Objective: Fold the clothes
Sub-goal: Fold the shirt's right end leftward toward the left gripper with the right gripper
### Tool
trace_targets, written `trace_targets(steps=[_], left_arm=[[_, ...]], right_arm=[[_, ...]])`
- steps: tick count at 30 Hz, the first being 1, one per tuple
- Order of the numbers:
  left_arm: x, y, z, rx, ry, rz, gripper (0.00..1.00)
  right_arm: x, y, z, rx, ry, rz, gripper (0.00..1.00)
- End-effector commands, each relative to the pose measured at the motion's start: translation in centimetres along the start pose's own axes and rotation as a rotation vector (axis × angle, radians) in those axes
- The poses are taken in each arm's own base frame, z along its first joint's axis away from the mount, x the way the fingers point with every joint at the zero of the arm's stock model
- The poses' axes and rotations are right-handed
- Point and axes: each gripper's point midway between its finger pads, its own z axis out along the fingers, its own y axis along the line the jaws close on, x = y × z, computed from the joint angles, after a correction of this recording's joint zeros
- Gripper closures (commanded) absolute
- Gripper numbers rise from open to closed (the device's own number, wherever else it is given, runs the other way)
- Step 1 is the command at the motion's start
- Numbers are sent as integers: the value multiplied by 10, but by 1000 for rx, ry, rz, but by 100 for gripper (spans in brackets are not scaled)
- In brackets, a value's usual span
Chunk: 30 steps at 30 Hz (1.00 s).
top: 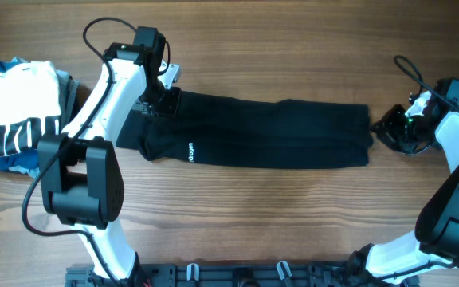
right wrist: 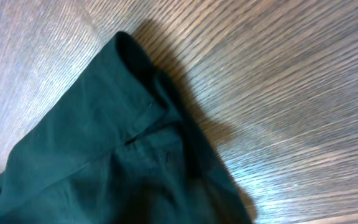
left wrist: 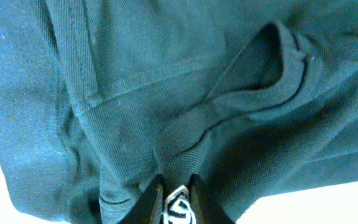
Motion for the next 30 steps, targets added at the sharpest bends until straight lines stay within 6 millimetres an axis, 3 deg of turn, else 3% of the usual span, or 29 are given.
trace_targets(steps=[1, 2, 3, 5, 9, 11, 12, 13, 18, 19, 23, 25, 27, 30], left_arm=[[4, 1, 1, 16, 13, -2, 51], [3, 1, 1, 16, 12, -2, 47], [3, 1, 1, 15, 10, -2, 30], [2, 1, 1, 15, 6, -2, 26], [1, 1, 1, 15, 3, -1, 26], [0, 1, 1, 15, -3, -1, 35], [0, 1, 0, 15, -3, -1, 46], [1, 1, 0, 15, 0, -5, 52], [-1, -1, -13, 15, -32, -9, 52], [-3, -2, -23, 13, -61, -6, 52], [-10, -5, -54, 11, -160, 6, 46], [-13, -7, -73, 9, -220, 13, 44], [-14, -8, -84, 8, -257, 17, 42], [-14, -8, -90, 7, -273, 20, 42]], right_arm=[[-9, -16, -3, 102, -52, -31, 20], [-14, -16, -2, 100, -71, -65, 7], [-16, -9, 2, 57, -79, -124, 7], [-13, -1, 9, -3, -71, -181, 6], [5, -20, 36, 22, 11, -158, 4], [23, -19, 54, -39, 88, -197, 5], [28, -22, 58, -43, 109, -193, 5], [34, -23, 64, -58, 135, -185, 8], [48, 2, 65, -239, 166, -266, 41], [49, 7, 63, -275, 167, -287, 50], [53, 24, 57, -385, 168, -329, 67], [51, 26, 55, -393, 164, -329, 92], [42, 29, 47, -374, 136, -338, 96], [13, 23, 24, -256, 47, -254, 96]])
